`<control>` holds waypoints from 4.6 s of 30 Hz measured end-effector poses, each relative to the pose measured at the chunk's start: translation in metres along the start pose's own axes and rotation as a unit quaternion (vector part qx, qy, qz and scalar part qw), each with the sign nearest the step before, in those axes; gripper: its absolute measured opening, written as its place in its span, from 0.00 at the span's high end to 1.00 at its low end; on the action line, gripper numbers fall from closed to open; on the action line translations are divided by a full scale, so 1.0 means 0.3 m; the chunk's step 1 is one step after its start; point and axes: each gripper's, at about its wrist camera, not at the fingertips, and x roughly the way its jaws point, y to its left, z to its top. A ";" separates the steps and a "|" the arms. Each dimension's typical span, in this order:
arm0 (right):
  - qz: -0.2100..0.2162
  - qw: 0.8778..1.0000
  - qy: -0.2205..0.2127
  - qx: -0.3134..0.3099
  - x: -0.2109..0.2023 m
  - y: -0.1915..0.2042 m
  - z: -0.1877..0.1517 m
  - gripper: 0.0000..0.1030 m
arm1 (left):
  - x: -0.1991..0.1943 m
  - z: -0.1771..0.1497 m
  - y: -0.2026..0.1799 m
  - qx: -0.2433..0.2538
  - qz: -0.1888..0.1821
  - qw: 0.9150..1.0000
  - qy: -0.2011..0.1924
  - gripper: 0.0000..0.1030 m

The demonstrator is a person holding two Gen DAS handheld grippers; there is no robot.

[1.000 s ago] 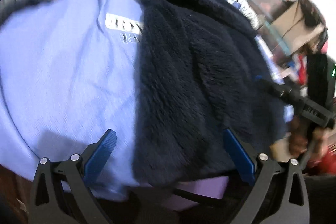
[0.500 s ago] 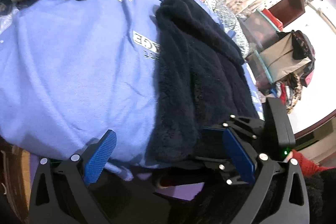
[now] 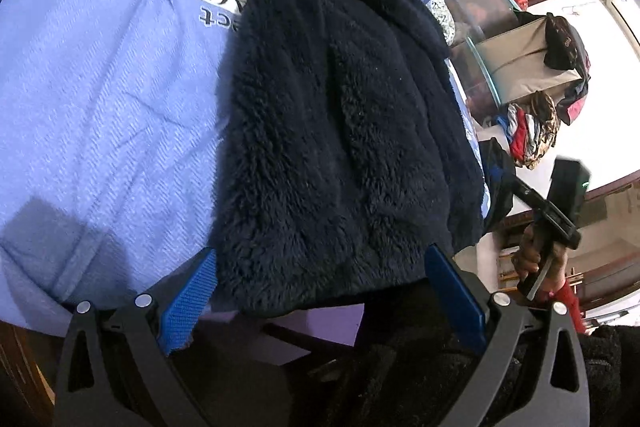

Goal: Fold large clothes

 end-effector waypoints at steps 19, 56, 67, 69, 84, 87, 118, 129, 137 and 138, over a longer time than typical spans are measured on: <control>0.062 0.987 0.046 0.138 0.065 -0.310 -0.313 0.67 | 0.080 0.030 -0.089 0.002 0.011 0.999 0.047 0.26; 0.108 0.938 -0.217 0.248 0.111 -0.438 0.444 0.25 | -0.052 0.701 0.065 -0.197 -0.004 0.972 -0.125 0.29; -0.017 0.997 -0.045 -0.055 0.355 0.031 0.461 0.94 | 0.120 0.569 -0.139 -0.035 0.079 0.994 -0.072 0.53; -0.035 0.994 -0.100 -0.026 0.294 0.000 0.489 0.94 | 0.163 0.569 -0.141 -0.025 0.112 0.992 -0.050 0.68; 0.031 0.978 -0.173 0.112 0.224 -0.253 0.382 0.19 | 0.126 0.564 -0.115 -0.057 0.120 0.990 -0.047 0.61; -0.012 0.970 -0.203 0.135 0.106 -0.333 0.280 0.16 | 0.099 0.542 -0.118 -0.069 0.090 0.992 -0.059 0.45; -0.138 0.978 -0.141 0.066 0.117 -0.367 0.375 0.28 | 0.058 0.720 -0.242 -0.023 0.155 0.984 -0.089 0.45; -0.174 0.946 -0.105 0.254 0.306 -0.715 0.466 1.00 | 0.379 0.836 -0.175 -0.002 0.253 0.967 -0.013 0.37; -0.091 0.947 -0.148 0.270 0.199 -0.759 0.333 0.35 | 0.339 0.826 -0.212 0.026 0.243 0.969 -0.027 0.37; -0.057 0.945 -0.173 0.270 0.156 -0.740 0.307 0.29 | 0.303 0.811 -0.222 0.029 0.230 0.972 -0.037 0.37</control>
